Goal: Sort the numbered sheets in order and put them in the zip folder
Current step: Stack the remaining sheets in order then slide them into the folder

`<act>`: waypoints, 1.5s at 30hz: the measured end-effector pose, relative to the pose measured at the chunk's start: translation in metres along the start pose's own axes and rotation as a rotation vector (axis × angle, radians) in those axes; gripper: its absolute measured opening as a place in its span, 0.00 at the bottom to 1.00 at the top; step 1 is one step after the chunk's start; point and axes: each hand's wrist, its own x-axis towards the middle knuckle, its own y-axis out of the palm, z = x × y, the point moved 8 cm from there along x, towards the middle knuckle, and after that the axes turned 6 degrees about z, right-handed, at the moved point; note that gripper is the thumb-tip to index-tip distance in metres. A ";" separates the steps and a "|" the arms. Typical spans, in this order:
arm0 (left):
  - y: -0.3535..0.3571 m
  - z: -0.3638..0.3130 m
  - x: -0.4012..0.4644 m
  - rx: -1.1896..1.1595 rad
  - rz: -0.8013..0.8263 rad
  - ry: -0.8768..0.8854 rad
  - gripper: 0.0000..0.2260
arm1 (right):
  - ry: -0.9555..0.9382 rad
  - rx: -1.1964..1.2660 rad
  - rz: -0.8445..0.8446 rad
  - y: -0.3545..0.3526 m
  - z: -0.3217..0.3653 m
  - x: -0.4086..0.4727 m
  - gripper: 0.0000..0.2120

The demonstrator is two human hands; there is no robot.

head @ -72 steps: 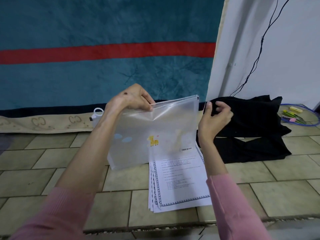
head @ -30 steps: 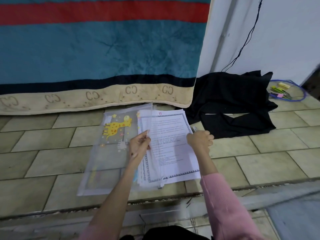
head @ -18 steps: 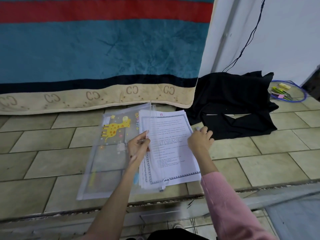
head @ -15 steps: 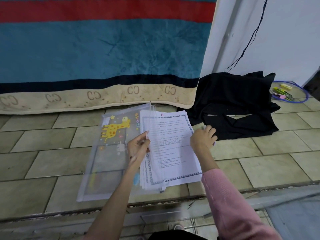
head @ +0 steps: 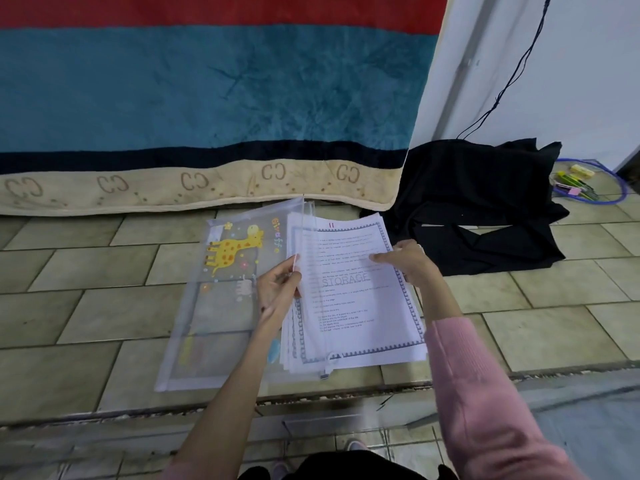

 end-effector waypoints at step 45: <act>-0.058 -0.072 -0.045 0.860 0.100 -0.174 0.22 | 0.108 0.450 0.352 0.069 -0.042 -0.006 0.15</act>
